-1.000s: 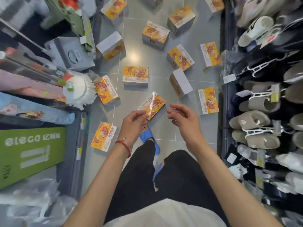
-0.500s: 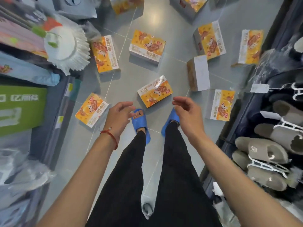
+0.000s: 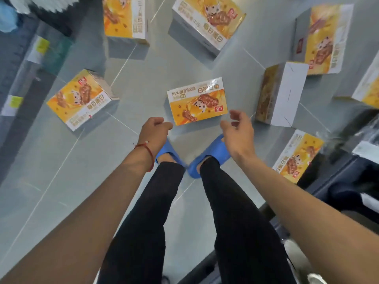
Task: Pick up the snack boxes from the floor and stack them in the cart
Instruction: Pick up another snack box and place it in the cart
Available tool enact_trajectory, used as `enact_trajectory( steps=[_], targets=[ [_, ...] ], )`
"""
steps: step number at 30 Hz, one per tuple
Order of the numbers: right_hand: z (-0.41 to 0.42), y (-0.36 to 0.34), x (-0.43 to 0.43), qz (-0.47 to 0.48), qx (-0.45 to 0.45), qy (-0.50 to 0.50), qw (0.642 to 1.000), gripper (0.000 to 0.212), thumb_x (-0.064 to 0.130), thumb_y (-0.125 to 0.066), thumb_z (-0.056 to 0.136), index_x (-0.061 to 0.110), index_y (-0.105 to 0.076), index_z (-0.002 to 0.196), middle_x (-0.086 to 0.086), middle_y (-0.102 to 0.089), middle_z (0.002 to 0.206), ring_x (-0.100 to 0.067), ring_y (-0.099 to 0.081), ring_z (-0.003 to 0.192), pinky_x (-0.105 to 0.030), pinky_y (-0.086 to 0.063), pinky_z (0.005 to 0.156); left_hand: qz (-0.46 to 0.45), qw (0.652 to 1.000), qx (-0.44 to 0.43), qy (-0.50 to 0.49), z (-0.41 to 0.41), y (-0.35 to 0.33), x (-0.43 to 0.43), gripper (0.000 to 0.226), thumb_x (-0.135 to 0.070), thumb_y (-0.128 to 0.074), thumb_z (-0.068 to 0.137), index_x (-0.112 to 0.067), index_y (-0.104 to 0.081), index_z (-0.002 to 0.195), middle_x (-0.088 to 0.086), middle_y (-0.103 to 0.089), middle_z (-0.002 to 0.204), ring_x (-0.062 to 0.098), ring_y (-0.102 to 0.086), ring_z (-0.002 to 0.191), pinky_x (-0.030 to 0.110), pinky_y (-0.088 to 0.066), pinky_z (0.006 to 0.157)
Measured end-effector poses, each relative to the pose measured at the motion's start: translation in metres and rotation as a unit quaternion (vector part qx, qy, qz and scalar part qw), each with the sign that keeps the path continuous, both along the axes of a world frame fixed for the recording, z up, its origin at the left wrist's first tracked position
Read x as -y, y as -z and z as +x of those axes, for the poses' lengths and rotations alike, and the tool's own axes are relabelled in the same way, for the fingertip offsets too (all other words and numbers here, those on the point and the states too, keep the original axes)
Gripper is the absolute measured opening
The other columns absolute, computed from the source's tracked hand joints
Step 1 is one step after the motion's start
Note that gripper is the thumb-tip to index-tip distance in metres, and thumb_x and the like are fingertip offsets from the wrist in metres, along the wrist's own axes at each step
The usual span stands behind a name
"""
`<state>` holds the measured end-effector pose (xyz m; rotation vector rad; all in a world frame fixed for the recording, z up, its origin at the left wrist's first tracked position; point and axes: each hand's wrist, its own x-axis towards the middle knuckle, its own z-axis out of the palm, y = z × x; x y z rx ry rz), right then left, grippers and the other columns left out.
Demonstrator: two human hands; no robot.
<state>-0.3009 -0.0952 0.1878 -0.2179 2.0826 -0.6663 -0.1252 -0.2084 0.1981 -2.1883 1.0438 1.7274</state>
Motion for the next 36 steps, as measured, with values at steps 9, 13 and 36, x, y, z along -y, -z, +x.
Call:
enact_trajectory(
  steps=[9,13,36],
  targets=[
    [-0.043,0.186,0.022,0.047,-0.015,-0.095,0.994,0.075,0.05,-0.062,0.098,0.015,-0.032,0.157,-0.004,-0.041,0.157,-0.019,-0.042,0.143,-0.042,-0.034,0.12,-0.016,0.999,0.033,-0.013,-0.021,0.205,0.005,0.084,-0.043,-0.077,0.085,-0.003,-0.038,0.148,0.012,-0.046,0.151,0.029,-0.05,0.134,0.035,-0.042,0.099],
    [-0.058,0.249,0.029,0.017,0.076,-0.048,0.996,0.029,0.038,-0.071,0.092,0.035,-0.061,0.118,0.008,-0.072,0.12,-0.009,-0.069,0.11,-0.043,-0.051,0.107,-0.049,0.997,-0.021,-0.049,-0.021,0.268,-0.005,0.057,-0.028,-0.081,0.085,-0.01,-0.053,0.131,-0.005,-0.068,0.113,0.004,-0.068,0.097,0.02,-0.055,0.082],
    [-0.029,0.016,0.015,0.013,0.176,0.074,0.982,0.05,0.031,-0.079,0.088,0.016,-0.048,0.125,-0.005,-0.068,0.12,-0.016,-0.073,0.098,-0.027,-0.056,0.076,-0.04,0.985,-0.154,-0.069,0.009,0.044,0.014,0.045,-0.043,-0.078,0.085,-0.033,-0.064,0.127,-0.008,-0.075,0.116,0.018,-0.073,0.105,0.046,-0.057,0.097]
  ],
)
